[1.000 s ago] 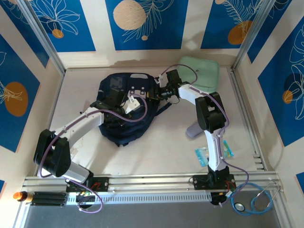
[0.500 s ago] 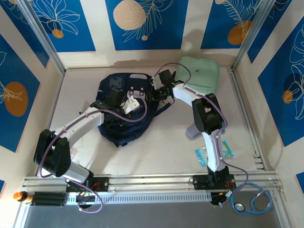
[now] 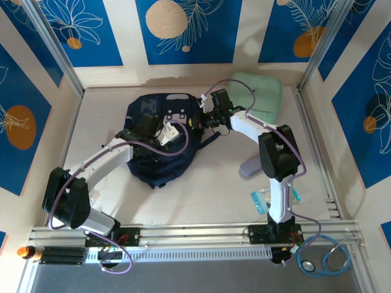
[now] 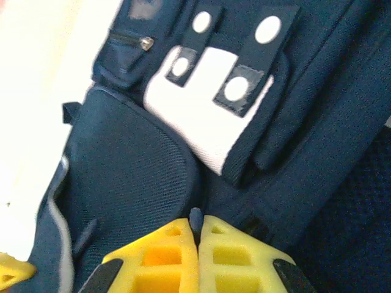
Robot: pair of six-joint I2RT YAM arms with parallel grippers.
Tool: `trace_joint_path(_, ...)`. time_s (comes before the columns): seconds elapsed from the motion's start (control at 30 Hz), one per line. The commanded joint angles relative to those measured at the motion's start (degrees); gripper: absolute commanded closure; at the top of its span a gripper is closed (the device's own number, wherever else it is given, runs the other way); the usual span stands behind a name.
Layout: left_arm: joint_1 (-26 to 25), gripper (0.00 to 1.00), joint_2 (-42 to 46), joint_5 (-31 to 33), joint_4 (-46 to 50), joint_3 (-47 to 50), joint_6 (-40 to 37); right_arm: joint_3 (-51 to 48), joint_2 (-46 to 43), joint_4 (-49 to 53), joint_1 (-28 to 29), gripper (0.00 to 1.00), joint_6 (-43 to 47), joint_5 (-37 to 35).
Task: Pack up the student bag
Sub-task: Unzip the student bag at the top-center of the table.
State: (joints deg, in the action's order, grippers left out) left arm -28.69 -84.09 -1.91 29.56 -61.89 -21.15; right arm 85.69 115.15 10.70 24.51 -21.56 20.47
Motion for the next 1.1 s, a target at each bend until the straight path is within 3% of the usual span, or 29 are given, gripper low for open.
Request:
trace_joint_path(0.0,0.12,1.00,2.28,0.93,-2.17,-3.53,4.67,-4.76,-6.61,-7.09,-0.43,1.00,-4.61,7.97)
trace_joint_path(0.17,0.12,1.00,0.53,-1.10,-2.77,-7.55,9.53,-12.09,-12.31,-15.23,0.84,1.00,-9.49,7.01)
trace_joint_path(0.6,0.03,1.00,-7.41,-6.54,-1.88,-15.06,18.64,-26.50,-21.86,-26.81,3.96,1.00,-10.12,4.16)
trace_joint_path(1.07,0.03,1.00,-11.21,-13.40,-7.49,-18.24,24.91,-39.47,-27.35,-37.11,16.28,1.00,-5.95,-14.99)
